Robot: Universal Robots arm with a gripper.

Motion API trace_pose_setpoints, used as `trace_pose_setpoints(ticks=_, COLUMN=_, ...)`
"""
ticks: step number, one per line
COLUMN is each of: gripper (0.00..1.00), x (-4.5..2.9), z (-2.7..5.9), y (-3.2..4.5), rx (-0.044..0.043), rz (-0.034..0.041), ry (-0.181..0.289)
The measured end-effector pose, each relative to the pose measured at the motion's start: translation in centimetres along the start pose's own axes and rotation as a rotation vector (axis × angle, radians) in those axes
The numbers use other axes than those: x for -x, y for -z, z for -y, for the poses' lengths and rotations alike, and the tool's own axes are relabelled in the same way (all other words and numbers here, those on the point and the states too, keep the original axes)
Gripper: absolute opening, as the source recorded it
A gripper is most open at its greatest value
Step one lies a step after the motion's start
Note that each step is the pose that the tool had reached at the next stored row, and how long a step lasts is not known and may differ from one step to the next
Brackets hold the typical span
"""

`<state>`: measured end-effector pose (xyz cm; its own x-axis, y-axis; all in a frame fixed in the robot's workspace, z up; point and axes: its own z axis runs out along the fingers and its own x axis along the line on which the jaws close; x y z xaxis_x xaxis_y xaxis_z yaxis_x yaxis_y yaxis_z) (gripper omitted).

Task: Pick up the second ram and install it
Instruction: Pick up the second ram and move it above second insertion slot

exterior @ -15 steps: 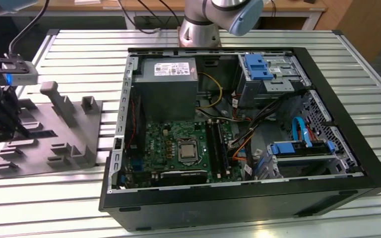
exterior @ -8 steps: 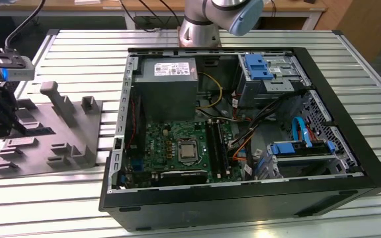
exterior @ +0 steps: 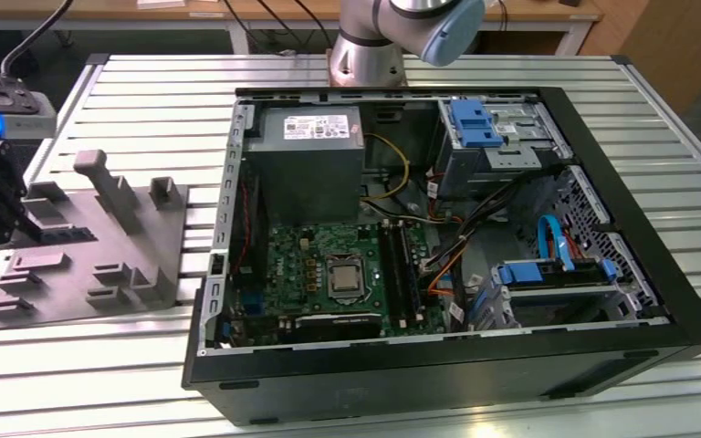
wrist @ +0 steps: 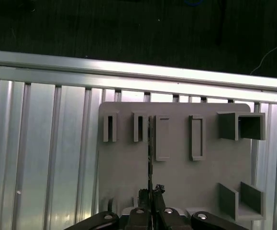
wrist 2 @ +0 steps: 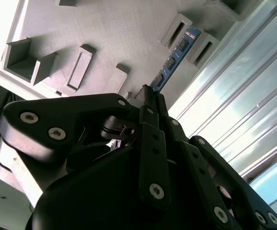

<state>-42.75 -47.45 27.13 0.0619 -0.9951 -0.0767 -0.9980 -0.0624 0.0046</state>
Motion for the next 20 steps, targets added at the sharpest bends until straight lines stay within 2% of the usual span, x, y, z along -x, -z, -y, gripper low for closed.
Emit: trace_pose_setpoints(ticks=20, gripper=0.14, x=0.15, z=-0.01, y=2.02, rx=-0.0002, rz=0.003, ry=0.0)
